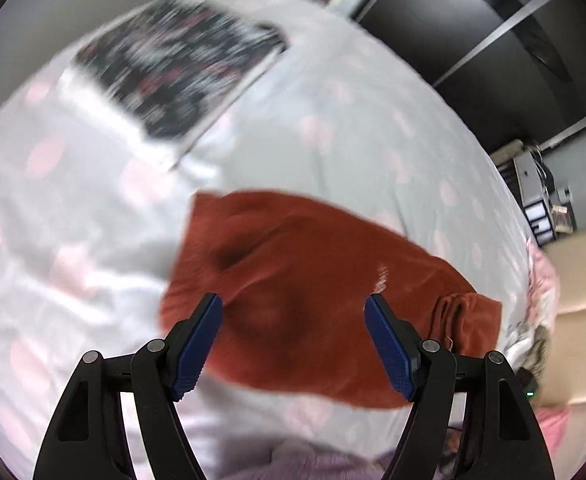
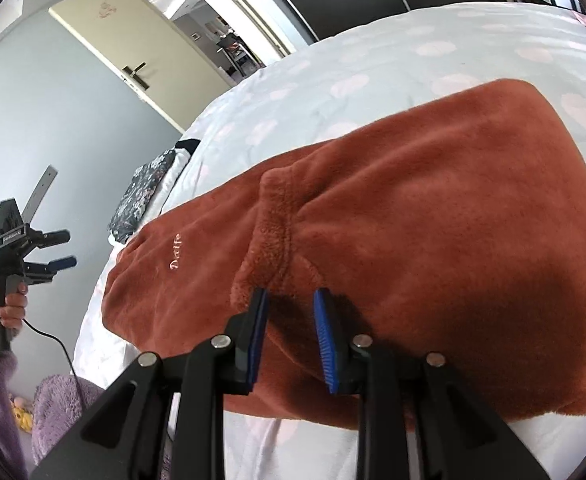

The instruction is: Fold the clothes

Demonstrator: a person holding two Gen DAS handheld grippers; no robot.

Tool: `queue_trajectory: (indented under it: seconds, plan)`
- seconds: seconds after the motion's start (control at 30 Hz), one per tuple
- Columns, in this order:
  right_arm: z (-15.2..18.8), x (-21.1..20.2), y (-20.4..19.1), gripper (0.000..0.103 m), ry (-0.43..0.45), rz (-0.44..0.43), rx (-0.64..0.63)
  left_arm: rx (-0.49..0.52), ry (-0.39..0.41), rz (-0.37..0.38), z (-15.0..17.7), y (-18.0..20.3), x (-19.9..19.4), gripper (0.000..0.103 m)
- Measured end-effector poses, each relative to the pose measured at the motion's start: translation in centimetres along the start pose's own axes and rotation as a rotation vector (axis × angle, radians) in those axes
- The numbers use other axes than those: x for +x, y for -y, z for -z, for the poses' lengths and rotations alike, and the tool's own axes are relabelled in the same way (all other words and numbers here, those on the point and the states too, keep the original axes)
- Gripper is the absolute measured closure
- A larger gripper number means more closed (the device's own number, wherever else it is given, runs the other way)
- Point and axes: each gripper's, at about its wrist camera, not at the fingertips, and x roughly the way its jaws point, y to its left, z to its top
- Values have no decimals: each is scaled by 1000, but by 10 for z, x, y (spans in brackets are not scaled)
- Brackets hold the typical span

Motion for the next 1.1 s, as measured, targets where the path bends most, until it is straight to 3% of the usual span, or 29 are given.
queue_trajectory:
  seconds: [0.13, 0.3, 0.43, 0.63, 0.83, 0.93, 1.1]
  plan:
    - [-1, 2, 0, 78, 3, -5, 12, -64, -38, -69, -5, -42, -30, 28]
    - [-2, 4, -1, 78, 2, 3, 10, -51, 23, -222, -17, -74, -84, 28]
    - [-2, 6, -2, 78, 5, 11, 8, 5, -12, -228, -7, -84, -82, 28]
    - [0, 7, -2, 78, 10, 19, 11, -44, -126, -47, 24, -90, -24, 28]
    - [1, 6, 0, 78, 16, 33, 15, -291, -233, 188, 33, -96, 37, 28]
    - [1, 4, 2, 78, 21, 31, 21, -415, -242, 234, 35, -100, 58, 28]
    - [1, 4, 0, 78, 23, 25, 9, -575, -263, 241, 45, -109, 87, 28]
